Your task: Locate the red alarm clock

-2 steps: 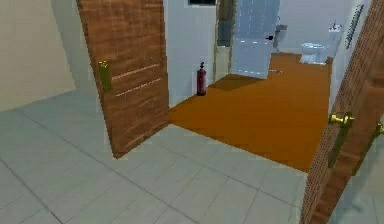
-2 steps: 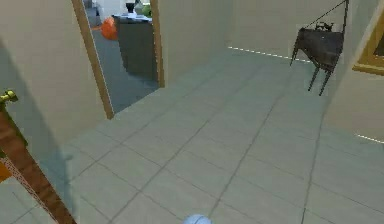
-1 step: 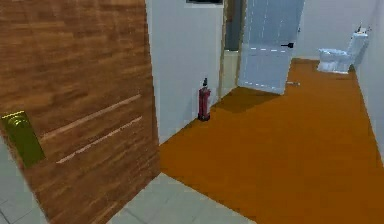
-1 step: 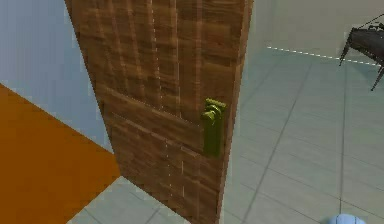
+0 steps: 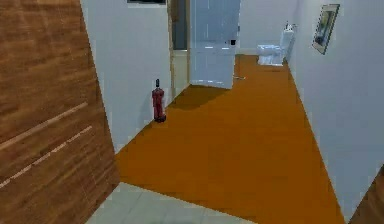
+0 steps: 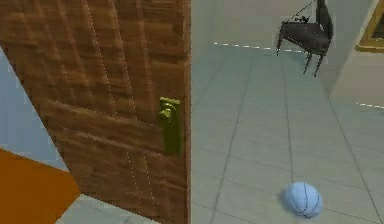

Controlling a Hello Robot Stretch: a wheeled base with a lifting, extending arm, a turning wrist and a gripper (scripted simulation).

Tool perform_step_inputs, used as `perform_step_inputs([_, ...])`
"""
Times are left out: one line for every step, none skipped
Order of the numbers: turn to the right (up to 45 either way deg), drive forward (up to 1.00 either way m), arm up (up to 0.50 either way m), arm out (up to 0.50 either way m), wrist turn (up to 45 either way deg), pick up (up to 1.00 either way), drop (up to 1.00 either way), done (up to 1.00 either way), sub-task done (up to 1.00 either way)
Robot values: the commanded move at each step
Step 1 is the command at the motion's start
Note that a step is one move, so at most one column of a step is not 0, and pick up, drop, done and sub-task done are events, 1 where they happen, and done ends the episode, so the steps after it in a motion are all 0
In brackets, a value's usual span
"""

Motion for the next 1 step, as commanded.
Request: perform_step_inputs([0.0,1.0,0.0,0.0,0.0,0.0,0.0,0.0,0.0])
